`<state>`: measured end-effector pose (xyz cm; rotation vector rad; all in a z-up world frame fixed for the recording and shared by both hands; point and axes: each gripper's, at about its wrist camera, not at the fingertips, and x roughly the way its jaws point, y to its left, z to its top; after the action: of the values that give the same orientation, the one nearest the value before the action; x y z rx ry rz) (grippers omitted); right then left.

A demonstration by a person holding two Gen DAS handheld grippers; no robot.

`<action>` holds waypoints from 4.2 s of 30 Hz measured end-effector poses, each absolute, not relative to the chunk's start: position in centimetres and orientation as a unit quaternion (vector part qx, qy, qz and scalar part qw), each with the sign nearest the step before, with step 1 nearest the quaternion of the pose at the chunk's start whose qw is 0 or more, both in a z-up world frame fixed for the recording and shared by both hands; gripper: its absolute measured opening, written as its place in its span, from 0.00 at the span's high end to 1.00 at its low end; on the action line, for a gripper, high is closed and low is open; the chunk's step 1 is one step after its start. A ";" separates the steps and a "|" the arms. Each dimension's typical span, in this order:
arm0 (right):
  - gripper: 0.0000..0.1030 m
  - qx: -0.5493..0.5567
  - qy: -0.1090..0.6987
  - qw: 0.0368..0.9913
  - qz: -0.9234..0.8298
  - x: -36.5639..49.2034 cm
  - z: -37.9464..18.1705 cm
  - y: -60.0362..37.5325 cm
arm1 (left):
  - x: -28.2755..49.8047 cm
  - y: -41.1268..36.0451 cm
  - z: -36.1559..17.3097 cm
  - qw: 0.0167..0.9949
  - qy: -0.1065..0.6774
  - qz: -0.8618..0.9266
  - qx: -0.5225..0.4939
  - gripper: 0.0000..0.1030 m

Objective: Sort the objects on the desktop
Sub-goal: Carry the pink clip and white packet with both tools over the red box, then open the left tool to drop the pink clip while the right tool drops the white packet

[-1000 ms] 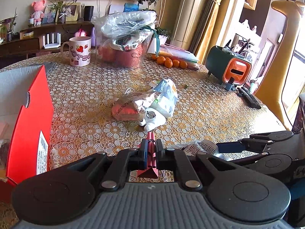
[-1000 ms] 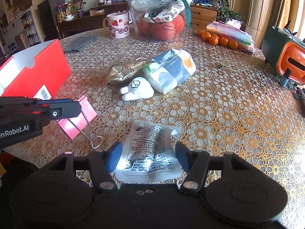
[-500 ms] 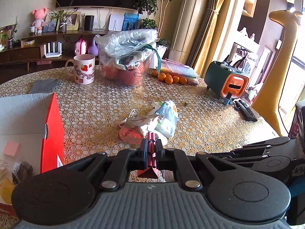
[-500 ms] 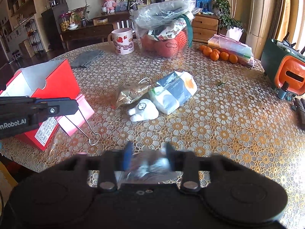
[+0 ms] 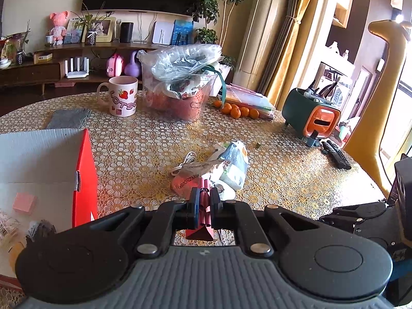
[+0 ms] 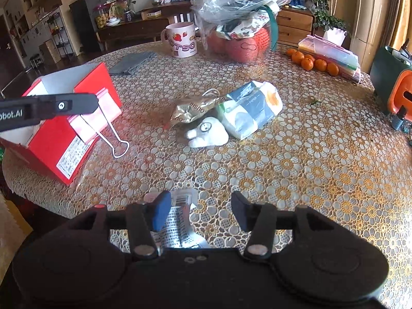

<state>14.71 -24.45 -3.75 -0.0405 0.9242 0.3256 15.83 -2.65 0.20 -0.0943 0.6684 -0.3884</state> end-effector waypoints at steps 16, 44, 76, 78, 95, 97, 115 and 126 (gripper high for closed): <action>0.26 -0.095 0.482 0.840 0.231 13.4 -8.7 -21.9 | 15.9 -2.4 -0.5 0.923 0.335 -0.183 -0.042 0.93; 0.49 -0.069 0.464 0.857 0.214 13.9 -6.0 -21.9 | 15.0 -1.4 0.7 0.927 0.322 -0.185 -0.053 0.93; 0.49 -0.108 0.371 0.864 0.322 18.3 4.6 -5.2 | 15.5 16.1 4.8 0.959 0.277 -0.044 -0.048 0.93; 0.49 -0.113 0.371 0.861 0.328 18.7 4.5 -3.8 | 16.0 17.2 4.4 0.958 0.281 -0.034 -0.047 0.93; 0.49 -0.159 0.402 0.842 0.323 21.8 -0.7 5.1 | 22.5 21.1 -0.6 0.941 0.337 -0.006 -0.020 0.93; 0.49 -0.161 0.408 0.840 0.320 21.9 -1.2 5.3 | 23.1 21.0 -1.0 0.937 0.349 -0.006 -0.014 0.93; 0.42 -0.171 0.426 0.832 0.312 21.7 -3.0 5.0 | 25.2 20.9 -3.3 0.904 0.427 0.005 -0.005 0.93; 0.27 -0.145 0.401 0.837 0.342 19.4 -0.6 2.8 | 24.0 20.9 -2.4 0.909 0.417 0.023 -0.011 0.93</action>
<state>19.36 2.79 -0.62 -0.3065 0.8491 0.7230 24.04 20.92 -2.43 -0.0233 0.8598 0.0473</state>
